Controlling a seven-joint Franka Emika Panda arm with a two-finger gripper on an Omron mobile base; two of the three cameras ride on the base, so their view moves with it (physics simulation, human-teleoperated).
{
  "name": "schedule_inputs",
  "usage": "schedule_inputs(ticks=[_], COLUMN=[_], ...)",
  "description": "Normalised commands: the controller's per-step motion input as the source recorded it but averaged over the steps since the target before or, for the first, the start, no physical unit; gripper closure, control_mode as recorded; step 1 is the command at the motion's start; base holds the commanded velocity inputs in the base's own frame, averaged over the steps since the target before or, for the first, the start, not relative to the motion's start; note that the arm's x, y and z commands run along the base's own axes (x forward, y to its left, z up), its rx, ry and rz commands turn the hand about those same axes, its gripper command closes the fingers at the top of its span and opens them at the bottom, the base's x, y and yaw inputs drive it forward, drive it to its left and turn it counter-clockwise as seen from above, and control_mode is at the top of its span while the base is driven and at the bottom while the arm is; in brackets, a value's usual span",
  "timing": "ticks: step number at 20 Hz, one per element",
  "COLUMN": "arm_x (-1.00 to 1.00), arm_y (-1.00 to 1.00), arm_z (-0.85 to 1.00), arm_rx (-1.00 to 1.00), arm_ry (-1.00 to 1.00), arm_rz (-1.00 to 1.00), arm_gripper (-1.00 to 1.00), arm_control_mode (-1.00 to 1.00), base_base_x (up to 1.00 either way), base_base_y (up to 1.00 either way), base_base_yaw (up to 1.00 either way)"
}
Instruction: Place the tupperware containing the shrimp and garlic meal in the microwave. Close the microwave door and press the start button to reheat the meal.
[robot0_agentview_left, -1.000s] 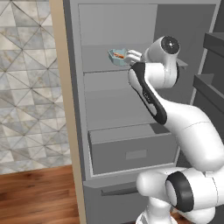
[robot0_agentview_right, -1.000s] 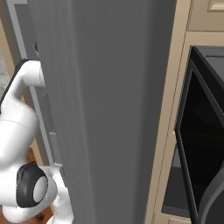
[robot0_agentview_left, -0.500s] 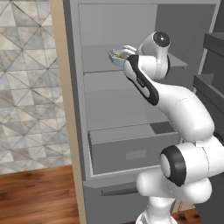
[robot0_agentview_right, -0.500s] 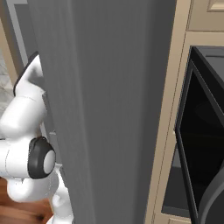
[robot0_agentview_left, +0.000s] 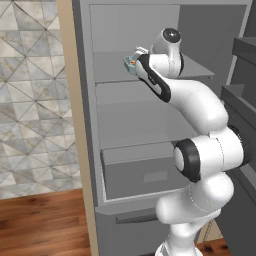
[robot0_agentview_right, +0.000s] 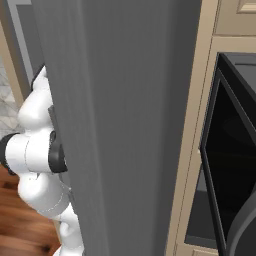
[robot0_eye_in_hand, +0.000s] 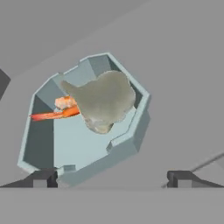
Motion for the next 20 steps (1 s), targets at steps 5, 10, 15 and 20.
schedule_inputs(ticks=[5,10,15,20], arm_x=[0.47,0.45,0.42,0.28], arm_y=[0.06,0.02,0.03,0.00], arm_z=[0.00,-0.02,-0.11,-0.30], arm_rx=[0.00,0.00,0.00,0.00], arm_ry=[0.00,0.05,0.08,0.09], arm_rz=[-0.02,-0.03,-0.04,-0.06], arm_gripper=[-1.00,-1.00,-1.00,-1.00], arm_control_mode=[-1.00,-1.00,-1.00,-1.00], base_base_x=[0.00,0.00,0.00,0.00], base_base_y=[0.00,0.00,0.00,0.00], base_base_yaw=[0.00,0.00,0.00,0.00])
